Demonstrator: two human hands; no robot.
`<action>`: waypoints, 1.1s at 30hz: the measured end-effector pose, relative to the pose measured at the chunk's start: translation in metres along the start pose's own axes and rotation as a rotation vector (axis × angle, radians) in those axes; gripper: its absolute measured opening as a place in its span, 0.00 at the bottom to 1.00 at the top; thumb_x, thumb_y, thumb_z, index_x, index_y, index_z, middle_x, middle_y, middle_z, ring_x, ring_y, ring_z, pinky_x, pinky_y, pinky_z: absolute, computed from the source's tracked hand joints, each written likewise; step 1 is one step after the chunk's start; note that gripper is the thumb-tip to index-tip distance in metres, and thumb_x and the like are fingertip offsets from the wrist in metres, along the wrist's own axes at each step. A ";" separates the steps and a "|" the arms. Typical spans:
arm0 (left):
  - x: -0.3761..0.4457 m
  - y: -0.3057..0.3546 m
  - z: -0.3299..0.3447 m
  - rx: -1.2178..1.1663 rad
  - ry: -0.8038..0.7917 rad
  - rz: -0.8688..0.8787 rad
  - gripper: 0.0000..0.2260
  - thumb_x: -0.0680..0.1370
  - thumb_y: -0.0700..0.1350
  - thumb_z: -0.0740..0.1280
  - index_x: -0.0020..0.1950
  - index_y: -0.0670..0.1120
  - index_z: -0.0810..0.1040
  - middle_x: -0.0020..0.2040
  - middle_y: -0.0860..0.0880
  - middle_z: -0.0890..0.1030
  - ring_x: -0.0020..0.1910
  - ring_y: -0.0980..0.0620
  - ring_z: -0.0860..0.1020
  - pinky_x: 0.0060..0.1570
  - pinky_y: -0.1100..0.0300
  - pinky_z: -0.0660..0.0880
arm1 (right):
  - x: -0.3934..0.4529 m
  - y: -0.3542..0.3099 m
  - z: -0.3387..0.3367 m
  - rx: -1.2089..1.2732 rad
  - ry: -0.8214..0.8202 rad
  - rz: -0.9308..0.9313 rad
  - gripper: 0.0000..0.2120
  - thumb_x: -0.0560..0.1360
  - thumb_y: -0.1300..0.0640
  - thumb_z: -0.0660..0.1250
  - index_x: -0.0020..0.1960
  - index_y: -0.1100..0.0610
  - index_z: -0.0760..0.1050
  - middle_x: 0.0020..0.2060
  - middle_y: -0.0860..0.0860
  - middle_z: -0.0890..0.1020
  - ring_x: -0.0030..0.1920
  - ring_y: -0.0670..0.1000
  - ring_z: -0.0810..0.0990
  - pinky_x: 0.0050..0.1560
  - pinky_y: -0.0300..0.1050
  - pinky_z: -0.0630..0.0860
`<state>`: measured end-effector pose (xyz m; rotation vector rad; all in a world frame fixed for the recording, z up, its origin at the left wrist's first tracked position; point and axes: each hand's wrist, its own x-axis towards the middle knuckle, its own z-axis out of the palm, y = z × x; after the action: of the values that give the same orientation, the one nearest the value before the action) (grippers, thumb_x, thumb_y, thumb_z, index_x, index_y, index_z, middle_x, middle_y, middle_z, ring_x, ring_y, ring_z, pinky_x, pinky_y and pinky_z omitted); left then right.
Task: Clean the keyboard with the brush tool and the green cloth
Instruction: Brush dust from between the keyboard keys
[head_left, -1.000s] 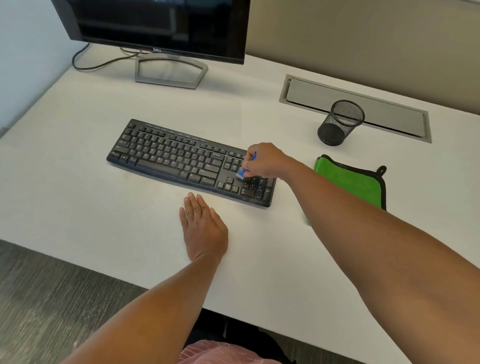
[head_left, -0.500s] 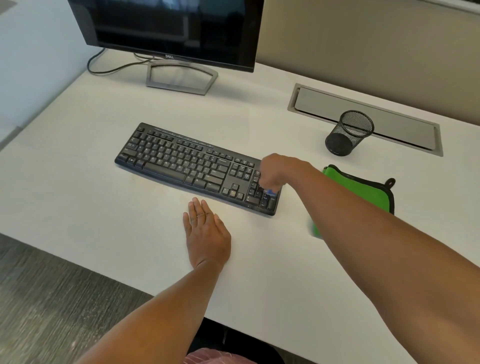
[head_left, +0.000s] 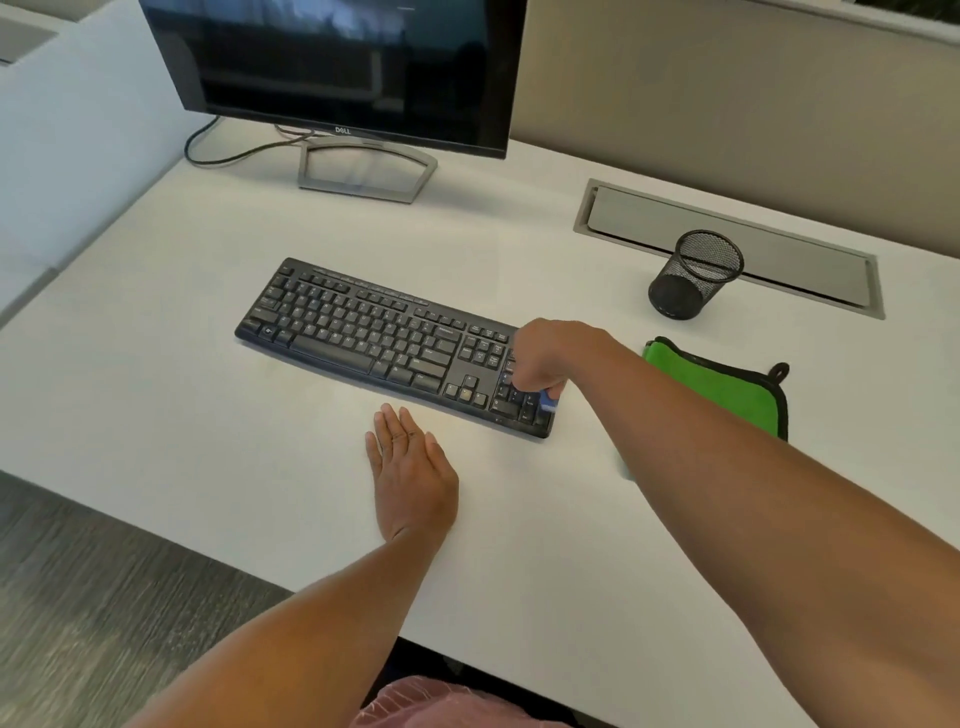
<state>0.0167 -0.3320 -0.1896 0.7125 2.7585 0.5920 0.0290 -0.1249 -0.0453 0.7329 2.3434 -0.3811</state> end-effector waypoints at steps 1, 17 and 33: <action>0.001 0.000 -0.002 -0.051 0.006 -0.010 0.30 0.82 0.52 0.38 0.82 0.39 0.48 0.83 0.44 0.47 0.82 0.50 0.41 0.79 0.55 0.36 | 0.000 -0.001 -0.001 0.029 -0.003 -0.018 0.10 0.72 0.62 0.60 0.32 0.59 0.69 0.31 0.54 0.77 0.31 0.52 0.74 0.33 0.41 0.68; 0.105 -0.061 -0.059 -0.129 0.133 -0.394 0.26 0.86 0.50 0.46 0.82 0.38 0.51 0.83 0.41 0.49 0.82 0.45 0.45 0.79 0.50 0.39 | 0.028 -0.024 -0.026 0.269 0.090 -0.012 0.03 0.71 0.65 0.62 0.41 0.59 0.70 0.40 0.59 0.78 0.42 0.55 0.76 0.33 0.42 0.65; 0.109 -0.060 -0.045 0.005 0.108 -0.400 0.29 0.85 0.56 0.42 0.83 0.41 0.46 0.83 0.44 0.45 0.82 0.48 0.40 0.78 0.51 0.34 | 0.061 -0.090 -0.039 0.325 0.156 -0.010 0.11 0.79 0.54 0.66 0.45 0.62 0.76 0.31 0.47 0.70 0.32 0.49 0.67 0.28 0.39 0.58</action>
<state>-0.1153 -0.3399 -0.1883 0.1199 2.8830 0.5470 -0.0828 -0.1549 -0.0490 0.9316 2.4597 -0.7461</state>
